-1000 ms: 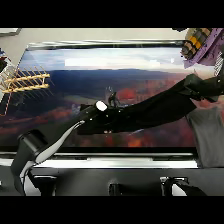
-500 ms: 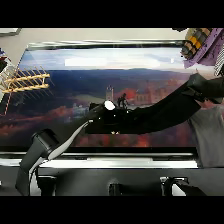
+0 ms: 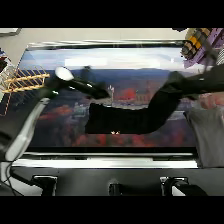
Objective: Fold the clothes and pants, and hang the long-sleeved shirts on hangers.
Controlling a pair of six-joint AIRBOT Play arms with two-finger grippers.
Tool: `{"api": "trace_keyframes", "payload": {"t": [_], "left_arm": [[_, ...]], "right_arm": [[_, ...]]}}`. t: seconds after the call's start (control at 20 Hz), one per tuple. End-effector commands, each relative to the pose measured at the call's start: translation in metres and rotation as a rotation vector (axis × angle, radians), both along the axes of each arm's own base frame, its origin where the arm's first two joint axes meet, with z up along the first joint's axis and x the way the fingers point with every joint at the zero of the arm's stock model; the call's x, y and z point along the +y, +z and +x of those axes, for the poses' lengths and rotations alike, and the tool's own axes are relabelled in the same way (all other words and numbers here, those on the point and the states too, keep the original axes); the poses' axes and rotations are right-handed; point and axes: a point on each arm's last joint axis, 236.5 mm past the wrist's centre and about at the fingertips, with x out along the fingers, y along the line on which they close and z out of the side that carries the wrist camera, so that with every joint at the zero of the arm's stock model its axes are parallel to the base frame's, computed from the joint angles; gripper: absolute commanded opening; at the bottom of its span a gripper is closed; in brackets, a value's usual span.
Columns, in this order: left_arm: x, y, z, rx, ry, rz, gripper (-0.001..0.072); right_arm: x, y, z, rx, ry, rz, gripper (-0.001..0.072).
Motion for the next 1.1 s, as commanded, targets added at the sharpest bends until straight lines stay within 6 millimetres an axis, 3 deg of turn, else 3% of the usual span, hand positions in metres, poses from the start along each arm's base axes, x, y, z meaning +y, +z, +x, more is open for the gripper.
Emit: {"api": "trace_keyframes", "payload": {"t": [0.0,0.2,0.3,0.4,0.55,0.7,0.8,1.0,1.05], "left_arm": [[0.104,0.055,-0.002,-0.045,0.08,0.078,0.0017],[0.199,0.098,-0.009,-0.103,0.233,0.142,0.0017],[0.236,0.106,-0.012,-0.121,0.303,0.188,0.0017],[0.263,0.111,-0.013,-0.128,0.364,0.206,0.0017],[0.282,0.112,-0.013,-0.122,0.407,0.207,0.0018],[0.284,0.112,-0.013,-0.122,0.411,0.207,0.0018],[0.283,0.112,-0.013,-0.122,0.409,0.207,0.0018],[0.283,0.112,-0.013,-0.122,0.409,0.207,0.0018],[0.283,0.112,-0.013,-0.122,0.41,0.207,0.0018]], "right_arm": [[0.078,-0.019,0.013,-0.001,0.08,0.044,0.003],[0.175,-0.063,0.019,0.033,0.156,0.103,0.0029],[0.214,-0.086,0.017,0.047,0.176,0.121,0.0029],[0.239,-0.111,0.015,0.079,0.176,0.127,0.0029],[0.261,-0.148,0.016,0.127,0.154,0.125,0.003],[0.267,-0.179,0.019,0.175,0.129,0.115,0.003],[0.267,-0.188,0.018,0.198,0.126,0.108,0.003],[0.267,-0.189,0.018,0.2,0.122,0.109,0.0032],[0.268,-0.189,0.018,0.199,0.121,0.112,0.0102]]}}
